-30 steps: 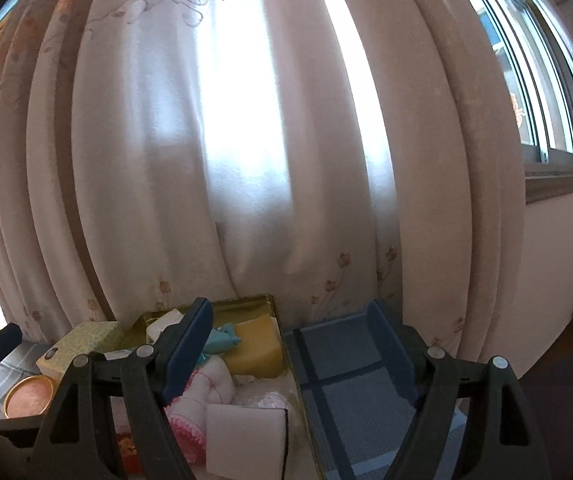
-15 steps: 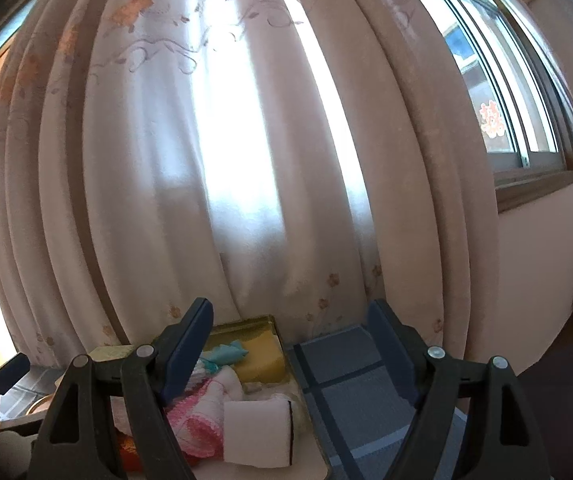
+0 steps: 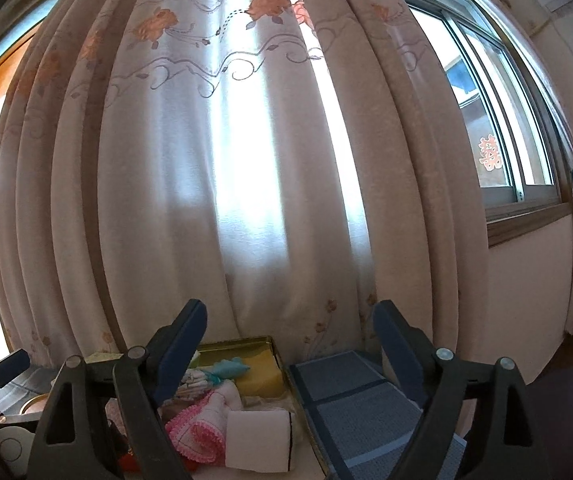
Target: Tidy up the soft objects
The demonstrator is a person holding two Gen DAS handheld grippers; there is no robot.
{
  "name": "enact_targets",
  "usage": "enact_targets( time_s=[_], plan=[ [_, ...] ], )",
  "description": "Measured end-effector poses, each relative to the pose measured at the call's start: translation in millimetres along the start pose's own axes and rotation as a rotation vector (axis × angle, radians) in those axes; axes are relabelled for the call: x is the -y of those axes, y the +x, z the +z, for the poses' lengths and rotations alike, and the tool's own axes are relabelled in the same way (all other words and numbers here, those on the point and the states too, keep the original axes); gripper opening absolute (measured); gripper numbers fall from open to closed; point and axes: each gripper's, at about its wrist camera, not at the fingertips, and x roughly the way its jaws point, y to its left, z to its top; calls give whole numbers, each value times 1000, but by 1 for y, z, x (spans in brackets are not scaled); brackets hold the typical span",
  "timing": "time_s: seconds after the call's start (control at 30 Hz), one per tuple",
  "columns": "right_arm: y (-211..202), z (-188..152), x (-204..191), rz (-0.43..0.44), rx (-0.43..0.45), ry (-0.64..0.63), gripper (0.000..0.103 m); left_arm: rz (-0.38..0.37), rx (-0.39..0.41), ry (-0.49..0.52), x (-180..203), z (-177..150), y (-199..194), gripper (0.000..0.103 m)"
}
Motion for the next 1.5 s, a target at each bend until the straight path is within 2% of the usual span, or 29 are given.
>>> enact_targets(
  time_s=[0.77, 1.13, 1.5],
  plan=[
    [-3, 0, 0, 3, 24, -9, 87, 10, 9, 4, -2, 1, -2, 103],
    [-12, 2, -1, -7, 64, -10, 87, 24, 73, 23, 5, 4, -11, 103],
    [-9, 2, 3, -22, 46, 3, 88, -2, 49, 29, 10, 4, -5, 103]
  ],
)
